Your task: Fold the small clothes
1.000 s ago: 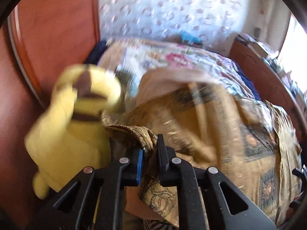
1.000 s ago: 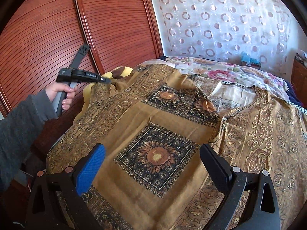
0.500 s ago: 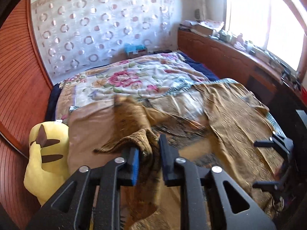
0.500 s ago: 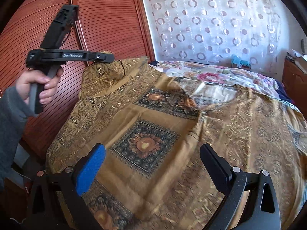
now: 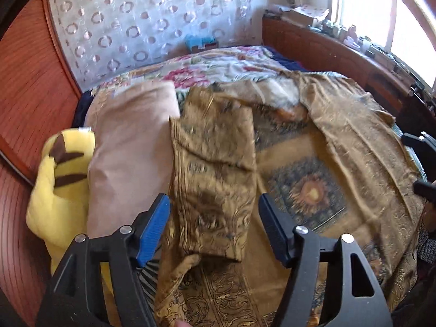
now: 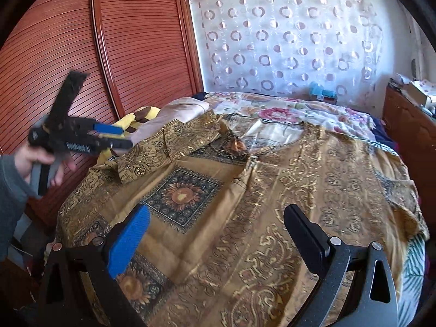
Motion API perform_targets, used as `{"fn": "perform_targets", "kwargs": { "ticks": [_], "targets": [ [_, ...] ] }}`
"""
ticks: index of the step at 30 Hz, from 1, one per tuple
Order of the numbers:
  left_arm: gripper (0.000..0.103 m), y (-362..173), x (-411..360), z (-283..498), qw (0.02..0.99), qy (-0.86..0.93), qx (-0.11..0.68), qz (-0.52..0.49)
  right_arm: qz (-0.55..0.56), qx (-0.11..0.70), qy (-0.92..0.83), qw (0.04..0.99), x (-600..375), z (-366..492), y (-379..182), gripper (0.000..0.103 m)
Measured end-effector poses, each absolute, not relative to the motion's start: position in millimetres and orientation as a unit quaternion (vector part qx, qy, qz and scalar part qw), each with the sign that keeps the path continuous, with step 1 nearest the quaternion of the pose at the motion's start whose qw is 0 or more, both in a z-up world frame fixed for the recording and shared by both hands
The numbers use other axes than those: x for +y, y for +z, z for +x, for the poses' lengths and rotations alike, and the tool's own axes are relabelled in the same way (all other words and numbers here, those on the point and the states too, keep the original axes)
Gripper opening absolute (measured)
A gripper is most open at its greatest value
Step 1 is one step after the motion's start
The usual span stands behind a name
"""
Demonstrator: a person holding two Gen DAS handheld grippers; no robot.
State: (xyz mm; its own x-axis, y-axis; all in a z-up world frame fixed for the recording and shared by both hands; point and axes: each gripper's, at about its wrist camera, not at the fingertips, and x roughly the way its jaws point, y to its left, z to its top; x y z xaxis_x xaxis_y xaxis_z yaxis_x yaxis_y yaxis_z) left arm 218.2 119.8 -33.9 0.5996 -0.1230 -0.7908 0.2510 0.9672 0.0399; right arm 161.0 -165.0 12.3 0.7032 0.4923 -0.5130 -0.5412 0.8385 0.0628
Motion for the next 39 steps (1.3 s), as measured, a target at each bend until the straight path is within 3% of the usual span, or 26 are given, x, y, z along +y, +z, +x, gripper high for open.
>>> {"fn": "perform_targets", "kwargs": {
  "ticks": [10, 12, 17, 19, 32, 39],
  "targets": [
    [0.070, -55, 141, 202, 0.889, -0.110, 0.444, 0.022, -0.042, 0.277, 0.274, 0.920, -174, 159, 11, 0.099],
    [0.064, -57, 140, 203, 0.888, -0.108, 0.446, 0.025, -0.042, 0.278, 0.276, 0.919, -171, 159, 9, 0.099],
    [0.037, -69, 135, 205, 0.878, -0.095, 0.465, 0.054, -0.043, 0.278, 0.280, 0.918, -173, 158, 8, 0.099],
    [0.032, -68, 133, 202, 0.880, -0.093, 0.462, 0.063, -0.044, 0.278, 0.280, 0.918, -175, 158, 7, 0.099],
    [0.032, -66, 114, 225, 0.876, -0.113, 0.468, 0.021, -0.041, 0.288, 0.273, 0.917, -179, 160, -1, 0.099],
    [0.032, -55, 87, 208, 0.887, -0.193, 0.418, 0.031, -0.038, 0.290, 0.261, 0.920, -192, 159, -3, 0.099]
  ]
}}
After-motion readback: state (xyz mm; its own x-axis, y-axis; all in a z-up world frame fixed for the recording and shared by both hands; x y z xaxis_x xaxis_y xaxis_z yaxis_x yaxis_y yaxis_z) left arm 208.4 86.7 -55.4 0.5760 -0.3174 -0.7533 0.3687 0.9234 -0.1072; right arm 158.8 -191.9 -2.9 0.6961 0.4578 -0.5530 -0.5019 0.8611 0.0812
